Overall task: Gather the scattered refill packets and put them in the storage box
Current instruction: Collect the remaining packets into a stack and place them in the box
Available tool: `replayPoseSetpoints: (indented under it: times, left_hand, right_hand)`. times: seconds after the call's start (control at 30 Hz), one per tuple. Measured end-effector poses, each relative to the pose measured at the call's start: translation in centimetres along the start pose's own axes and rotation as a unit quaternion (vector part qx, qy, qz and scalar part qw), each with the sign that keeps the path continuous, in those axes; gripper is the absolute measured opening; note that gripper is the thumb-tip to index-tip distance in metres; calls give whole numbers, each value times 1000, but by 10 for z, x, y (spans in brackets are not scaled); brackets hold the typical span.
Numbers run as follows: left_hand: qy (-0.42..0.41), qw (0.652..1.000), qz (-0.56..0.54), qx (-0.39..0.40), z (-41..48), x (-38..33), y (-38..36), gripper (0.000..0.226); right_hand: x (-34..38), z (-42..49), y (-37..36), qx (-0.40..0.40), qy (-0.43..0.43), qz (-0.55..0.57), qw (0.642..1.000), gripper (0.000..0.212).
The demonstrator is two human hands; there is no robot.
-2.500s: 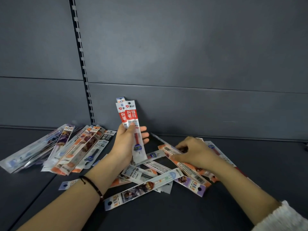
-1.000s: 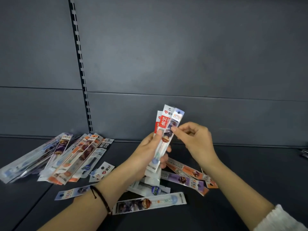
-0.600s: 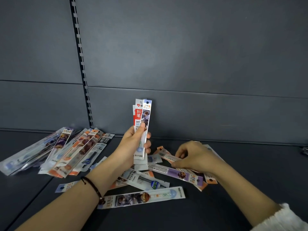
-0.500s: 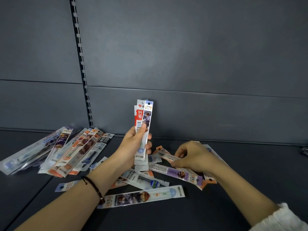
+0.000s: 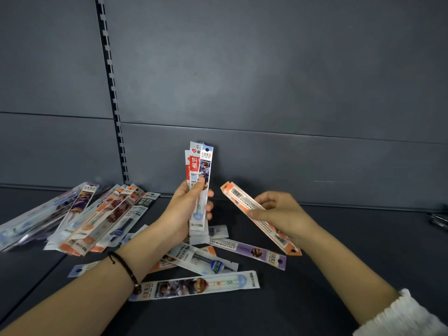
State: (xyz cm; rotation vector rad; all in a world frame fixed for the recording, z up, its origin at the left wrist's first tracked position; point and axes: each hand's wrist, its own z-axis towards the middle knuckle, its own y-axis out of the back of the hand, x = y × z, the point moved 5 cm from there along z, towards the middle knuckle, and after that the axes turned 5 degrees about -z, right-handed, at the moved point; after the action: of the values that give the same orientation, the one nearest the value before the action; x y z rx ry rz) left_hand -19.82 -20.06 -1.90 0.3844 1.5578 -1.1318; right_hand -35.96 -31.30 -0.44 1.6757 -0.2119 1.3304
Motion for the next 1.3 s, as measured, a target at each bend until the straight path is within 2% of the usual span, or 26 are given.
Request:
replayPoseSetpoints:
  times: [0.1,0.2,0.33,0.5,0.6,0.73,0.8,0.87,1.0,1.1,1.2,1.3]
  left_hand:
    - [17,1000,-13,-6,-4,2,-5,11]
    - [39,999,-18,22,-11,7,-16,9]
    - [45,995,-1,87,-18,17,-35,18]
    - [24,990,50,127,-27,19,-47,25]
    - [-18,986,110,123,-29,19,-49,27]
    - [-35,986,133,96,-27,20,-46,31]
    - [-22,990,102,90,-26,19,-44,30]
    - [-11,995,71,76,-24,17,-40,28]
    - [34,999,19,32,-19,18,-32,27]
    - [82,996,-22,28,-17,22,-31,27]
    - [97,991,-43,82,-15,23,-32,33]
    - [106,987,-56,111,-17,22,-32,36]
  right_hand:
    - [-2,0,0,1,-20,138,990,18]
    - [4,-1,-5,3,-30,281,959,18]
    - [15,-7,-21,10,-33,361,932,18]
    - [24,-10,-17,-114,36,265,957,13]
    - [26,-14,-15,-119,44,240,962,9]
    - [26,-16,-16,-69,23,257,964,10]
    - [27,-16,-10,-94,27,285,954,7]
    - [26,-14,3,-152,48,266,951,5]
    - [25,-13,19,-217,148,191,946,8]
    - [33,-19,13,-215,259,107,936,16]
    - [44,-30,-4,-211,406,-48,888,11]
    - [44,-32,-18,-175,454,-121,865,13]
